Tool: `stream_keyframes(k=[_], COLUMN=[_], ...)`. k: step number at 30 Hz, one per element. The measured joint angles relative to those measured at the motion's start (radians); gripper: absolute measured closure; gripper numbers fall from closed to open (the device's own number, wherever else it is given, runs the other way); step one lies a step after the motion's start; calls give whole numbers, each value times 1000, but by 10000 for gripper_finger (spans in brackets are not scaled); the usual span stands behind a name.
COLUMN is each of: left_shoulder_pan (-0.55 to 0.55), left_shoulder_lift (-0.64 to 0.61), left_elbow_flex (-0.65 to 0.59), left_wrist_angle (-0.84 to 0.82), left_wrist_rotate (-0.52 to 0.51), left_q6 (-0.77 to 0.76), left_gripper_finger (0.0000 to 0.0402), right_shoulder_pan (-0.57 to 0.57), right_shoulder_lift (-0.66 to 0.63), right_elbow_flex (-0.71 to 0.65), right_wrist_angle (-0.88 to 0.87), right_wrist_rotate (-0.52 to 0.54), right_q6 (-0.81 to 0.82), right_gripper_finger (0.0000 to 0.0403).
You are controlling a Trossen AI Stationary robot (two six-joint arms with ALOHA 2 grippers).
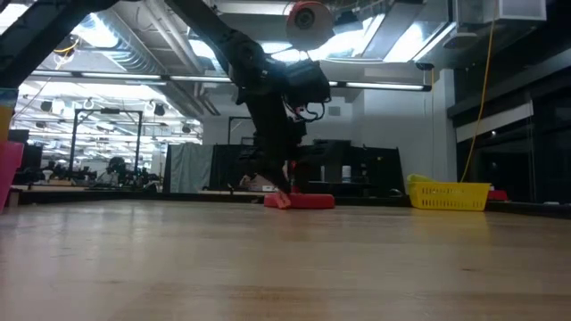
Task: Pick & Place School Supplies
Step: Put the orange eraser into the black bin
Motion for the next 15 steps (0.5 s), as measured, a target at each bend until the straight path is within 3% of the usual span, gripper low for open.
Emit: stream_keyframes(k=[6,9,12,15], left_shoulder_pan=[28,28,30,18], left_shoulder_lift=[-5,-5,6,2], left_elbow_flex=[2,2,-4,-2], left_wrist_angle=[-70,-97,-117,-116], left_wrist_rotate=[33,36,101,116], left_q6=[-67,-68,-71,-73], left_gripper_finger=[273,317,377,396], right_shoulder_pan=[18,21,21,21], right_shoulder_lift=[0,0,0,0], right_elbow_flex=[0,0,0,0], right_wrist_angle=[1,8,17,23], right_wrist_rotate=[1,4,4,18], right_q6=[2,5,8,9], right_gripper_finger=[246,246,246,246])
